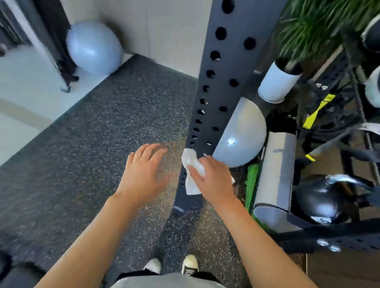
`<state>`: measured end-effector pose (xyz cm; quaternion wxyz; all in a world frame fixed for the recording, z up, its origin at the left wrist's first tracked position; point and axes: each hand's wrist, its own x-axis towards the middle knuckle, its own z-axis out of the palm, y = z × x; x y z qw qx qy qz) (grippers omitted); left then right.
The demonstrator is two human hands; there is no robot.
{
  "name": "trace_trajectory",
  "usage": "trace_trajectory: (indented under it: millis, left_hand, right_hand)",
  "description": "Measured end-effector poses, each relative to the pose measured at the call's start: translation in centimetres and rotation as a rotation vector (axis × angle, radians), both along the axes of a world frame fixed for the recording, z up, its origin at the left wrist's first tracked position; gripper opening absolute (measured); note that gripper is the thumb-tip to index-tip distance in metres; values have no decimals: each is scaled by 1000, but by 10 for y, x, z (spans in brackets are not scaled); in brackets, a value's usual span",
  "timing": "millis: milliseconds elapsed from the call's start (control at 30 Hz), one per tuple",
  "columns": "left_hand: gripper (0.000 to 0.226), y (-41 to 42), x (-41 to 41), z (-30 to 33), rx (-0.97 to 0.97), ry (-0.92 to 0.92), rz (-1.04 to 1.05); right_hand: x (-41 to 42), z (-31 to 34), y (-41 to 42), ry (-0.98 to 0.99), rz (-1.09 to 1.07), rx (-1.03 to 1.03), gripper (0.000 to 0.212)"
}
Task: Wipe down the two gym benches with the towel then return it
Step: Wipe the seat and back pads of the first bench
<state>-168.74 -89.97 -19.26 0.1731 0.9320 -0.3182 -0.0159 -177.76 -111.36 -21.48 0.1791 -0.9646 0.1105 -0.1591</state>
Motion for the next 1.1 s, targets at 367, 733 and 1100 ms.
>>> trace_trajectory:
  millis: [367, 733, 1100]
  left_hand:
    - [67, 86, -48, -2, -39, 48, 494]
    - [65, 217, -57, 10, -110, -26, 785]
    - [63, 373, -62, 10, -153, -63, 1024]
  right_hand:
    - [49, -18, 66, 7, 428, 47, 39]
    - [115, 2, 195, -64, 695, 21, 36]
    - [157, 3, 380, -115, 897, 66, 31]
